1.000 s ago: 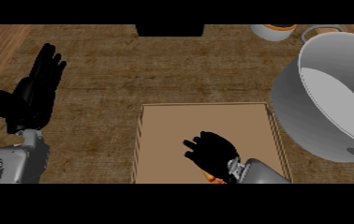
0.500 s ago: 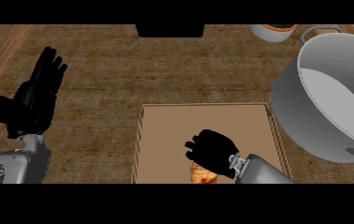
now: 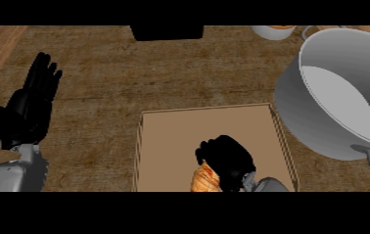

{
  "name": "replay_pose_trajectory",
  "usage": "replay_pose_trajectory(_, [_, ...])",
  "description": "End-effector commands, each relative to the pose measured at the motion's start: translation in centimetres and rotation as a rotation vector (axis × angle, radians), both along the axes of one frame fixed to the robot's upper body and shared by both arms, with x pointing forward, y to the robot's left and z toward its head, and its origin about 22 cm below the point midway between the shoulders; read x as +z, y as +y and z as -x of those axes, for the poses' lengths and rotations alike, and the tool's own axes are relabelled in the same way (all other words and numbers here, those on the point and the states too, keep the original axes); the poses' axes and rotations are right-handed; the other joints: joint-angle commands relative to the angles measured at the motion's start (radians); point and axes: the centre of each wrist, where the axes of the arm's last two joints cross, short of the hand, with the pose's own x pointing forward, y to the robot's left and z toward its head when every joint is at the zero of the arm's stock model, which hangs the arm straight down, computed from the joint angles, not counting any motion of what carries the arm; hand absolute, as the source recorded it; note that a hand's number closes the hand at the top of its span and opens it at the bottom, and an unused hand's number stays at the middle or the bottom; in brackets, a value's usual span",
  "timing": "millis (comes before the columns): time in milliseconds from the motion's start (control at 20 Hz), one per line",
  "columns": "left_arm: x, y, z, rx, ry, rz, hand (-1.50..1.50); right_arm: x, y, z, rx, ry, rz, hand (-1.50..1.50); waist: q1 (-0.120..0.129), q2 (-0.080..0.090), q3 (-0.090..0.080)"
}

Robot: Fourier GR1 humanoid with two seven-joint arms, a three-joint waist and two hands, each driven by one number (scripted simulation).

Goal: Pick the croissant from the tray and place it in the pot

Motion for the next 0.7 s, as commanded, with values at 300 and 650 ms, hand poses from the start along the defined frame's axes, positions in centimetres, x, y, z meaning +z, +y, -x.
replay_pose_trajectory(300, [0.0,0.5,-0.2,0.004,0.006,0.009,0.00,4.9,0.1,5.4,-0.588,-0.196,-0.467,1.50,0.010,0.000,-0.001])
replay_pose_trajectory(650, [0.3,0.1,-0.5,-0.012,0.002,0.005,0.00,12.0,-2.0,7.7,-0.806,-0.596,-0.647,1.50,0.018,-0.001,-0.003])
